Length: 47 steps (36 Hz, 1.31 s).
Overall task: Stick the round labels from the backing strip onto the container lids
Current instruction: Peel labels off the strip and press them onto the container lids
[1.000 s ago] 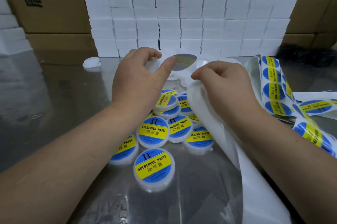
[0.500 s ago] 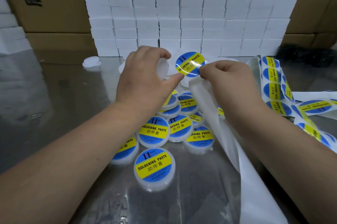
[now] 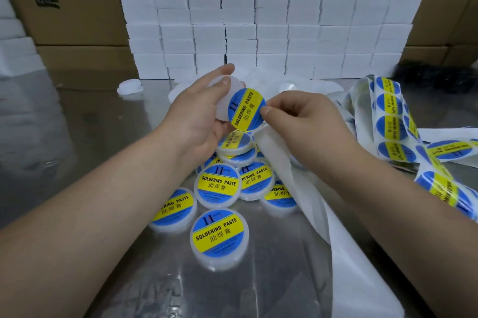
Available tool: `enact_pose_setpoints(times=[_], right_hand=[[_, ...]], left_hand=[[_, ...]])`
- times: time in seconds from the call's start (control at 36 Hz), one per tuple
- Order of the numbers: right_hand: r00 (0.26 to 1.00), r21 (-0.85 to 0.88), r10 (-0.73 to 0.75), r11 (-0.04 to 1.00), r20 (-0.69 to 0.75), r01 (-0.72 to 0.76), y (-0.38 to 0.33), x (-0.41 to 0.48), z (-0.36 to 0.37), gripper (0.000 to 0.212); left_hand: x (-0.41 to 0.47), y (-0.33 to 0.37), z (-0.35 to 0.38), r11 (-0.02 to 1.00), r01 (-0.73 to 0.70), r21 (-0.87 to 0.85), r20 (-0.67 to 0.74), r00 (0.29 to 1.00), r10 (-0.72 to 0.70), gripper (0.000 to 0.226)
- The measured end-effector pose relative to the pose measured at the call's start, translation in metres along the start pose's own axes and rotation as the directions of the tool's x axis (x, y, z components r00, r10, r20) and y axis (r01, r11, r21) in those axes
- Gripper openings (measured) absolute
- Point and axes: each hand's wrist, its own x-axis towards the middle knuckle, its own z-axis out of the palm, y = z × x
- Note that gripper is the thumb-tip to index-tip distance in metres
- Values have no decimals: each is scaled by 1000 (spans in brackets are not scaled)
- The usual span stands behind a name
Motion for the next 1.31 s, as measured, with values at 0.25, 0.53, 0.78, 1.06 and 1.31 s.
enact_pose_setpoints(times=[0.25,0.53,0.78,1.06,1.31], right_hand=[[1000,37,-11,999,17,10,-1,-1,-1,26],[1000,10,6,1000,-10,-6,0,-1,0,23],[999,-21,12,1000,-36,-13,0,0,-1,22],[999,-62,2,998,-35,-4,-1,0,-2,23],[1000,-73,-1,997,-28,-1,-1,0,-2,24]], left_hand=[[-5,0,0,997,57,-53,166,985,-48,28],[-7,-8,3,995,-57,87,218,975,37,16],[-9,-10,2,976,-137,167,242,966,94,22],[-11,-9,2,971,-152,185,257,961,102,23],[-13,-8,3,967,-159,200,246,963,108,21]])
